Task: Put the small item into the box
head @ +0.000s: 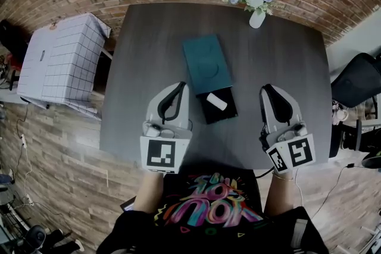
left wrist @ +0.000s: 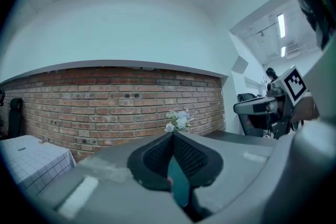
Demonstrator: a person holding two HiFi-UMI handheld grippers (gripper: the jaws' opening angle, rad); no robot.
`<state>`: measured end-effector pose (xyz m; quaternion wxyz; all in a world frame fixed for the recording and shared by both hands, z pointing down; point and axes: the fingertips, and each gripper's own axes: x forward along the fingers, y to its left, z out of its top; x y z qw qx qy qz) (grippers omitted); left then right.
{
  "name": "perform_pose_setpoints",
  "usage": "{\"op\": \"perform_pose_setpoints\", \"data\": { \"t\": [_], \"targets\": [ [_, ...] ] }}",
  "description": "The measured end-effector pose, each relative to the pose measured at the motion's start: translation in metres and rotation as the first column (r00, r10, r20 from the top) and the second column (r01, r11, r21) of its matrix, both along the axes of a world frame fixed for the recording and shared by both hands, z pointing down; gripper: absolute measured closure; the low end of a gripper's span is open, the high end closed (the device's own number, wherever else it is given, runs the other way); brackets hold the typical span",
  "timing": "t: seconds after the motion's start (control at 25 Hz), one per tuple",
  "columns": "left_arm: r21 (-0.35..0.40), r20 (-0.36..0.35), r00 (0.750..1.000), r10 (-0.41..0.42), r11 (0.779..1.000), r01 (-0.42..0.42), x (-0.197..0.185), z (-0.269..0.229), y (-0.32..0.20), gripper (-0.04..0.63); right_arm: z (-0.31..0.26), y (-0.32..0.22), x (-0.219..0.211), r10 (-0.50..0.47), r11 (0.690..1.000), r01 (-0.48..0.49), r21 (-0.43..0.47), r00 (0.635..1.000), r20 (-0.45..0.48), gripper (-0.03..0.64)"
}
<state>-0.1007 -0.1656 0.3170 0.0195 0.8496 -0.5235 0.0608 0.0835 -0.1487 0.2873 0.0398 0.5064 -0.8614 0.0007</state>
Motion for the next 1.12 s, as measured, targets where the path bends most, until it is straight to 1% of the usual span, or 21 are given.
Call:
{"op": "perform_pose_setpoints", "data": {
  "t": [0.12, 0.28, 0.72, 1.12],
  "targets": [
    [0.001, -0.003, 1.0, -0.002, 1.0, 0.002, -0.001, 0.0, -0.001, 0.594, 0.001, 0.002, 0.002, 0.009, 1.0, -0.009, -0.006, 1.0, 0.008, 0.604],
    [-0.006, -0.009, 1.0, -0.006, 1.0, 0.005, -0.002, 0.002, -0.001, 0.594, 0.002, 0.005, 0.004, 0.017, 1.0, -0.017, -0.016, 1.0, 0.014, 0.615],
    [-0.015, -0.01, 1.0, -0.009, 1.0, 0.009, -0.002, 0.008, -0.002, 0.594, 0.013, 0.004, 0.003, 0.01, 0.998, -0.009, -0.054, 1.0, 0.025, 0.615],
    [-0.02, -0.014, 1.0, -0.016, 1.0, 0.016, -0.005, 0.007, -0.002, 0.594, 0.013, 0.001, -0.001, -0.001, 0.998, 0.003, -0.063, 1.0, 0.03, 0.615]
  ]
}}
